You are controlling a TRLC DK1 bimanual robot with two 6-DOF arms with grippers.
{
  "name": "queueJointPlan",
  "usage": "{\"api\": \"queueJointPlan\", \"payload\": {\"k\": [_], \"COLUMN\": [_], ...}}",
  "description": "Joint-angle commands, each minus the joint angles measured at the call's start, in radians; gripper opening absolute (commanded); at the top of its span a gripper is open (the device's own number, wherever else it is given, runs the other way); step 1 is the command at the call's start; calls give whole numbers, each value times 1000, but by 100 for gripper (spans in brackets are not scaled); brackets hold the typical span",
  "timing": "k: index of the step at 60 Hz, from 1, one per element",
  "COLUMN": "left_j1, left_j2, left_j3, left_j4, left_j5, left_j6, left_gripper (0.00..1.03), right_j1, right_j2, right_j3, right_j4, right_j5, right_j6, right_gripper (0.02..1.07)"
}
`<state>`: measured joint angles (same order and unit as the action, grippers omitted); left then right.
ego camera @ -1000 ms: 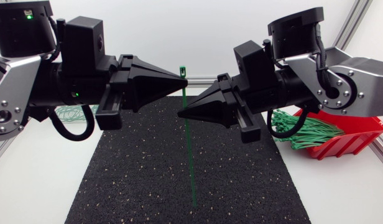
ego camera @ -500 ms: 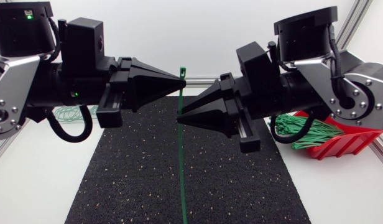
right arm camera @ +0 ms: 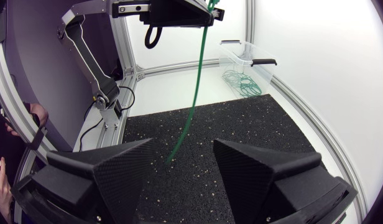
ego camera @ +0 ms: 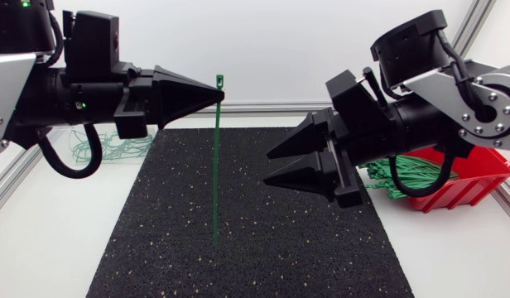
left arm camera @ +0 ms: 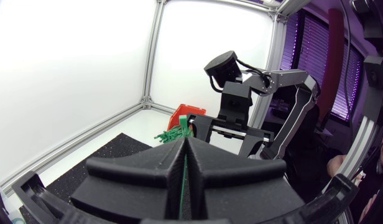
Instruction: Take a green cable tie from the red box, thread the tail through the head to close it, then place it in the transparent bin on the left.
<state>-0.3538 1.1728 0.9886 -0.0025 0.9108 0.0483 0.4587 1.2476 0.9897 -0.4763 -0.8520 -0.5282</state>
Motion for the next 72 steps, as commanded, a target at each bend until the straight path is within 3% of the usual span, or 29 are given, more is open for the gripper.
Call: {"api": "queueJointPlan", "payload": {"k": [1,21,24,28,29,35,45,54,66,72], "left_j1": [15,32,32,30,30,30,30,32,32,30], "left_j2": [16,22,22,22,22,22,19,14,13,11], "left_j3": [36,45,48,48,48,48,48,45,45,48], "left_j4": [-5,-21,-25,-25,-25,-25,-31,-31,-31,-36], "left_j5": [5,8,8,10,10,10,11,11,11,11], "left_j6": [-15,-4,-4,-4,-4,-2,-2,-1,4,4], "left_gripper": [4,4,4,4,4,4,4,4,4,4], "right_j1": [-14,-28,-28,-25,-22,-8,69,78,140,147], "right_j2": [18,26,35,35,35,36,53,101,131,98], "right_j3": [27,61,61,40,38,46,67,165,145,49], "right_j4": [-38,-209,-208,-182,-180,-217,-265,-482,-456,-346], "right_j5": [8,-1,16,47,54,80,311,265,367,384], "right_j6": [-53,-101,-107,-168,-187,-280,-317,-369,-316,-395], "right_gripper": [76,67,72,102,104,104,104,103,103,103]}}
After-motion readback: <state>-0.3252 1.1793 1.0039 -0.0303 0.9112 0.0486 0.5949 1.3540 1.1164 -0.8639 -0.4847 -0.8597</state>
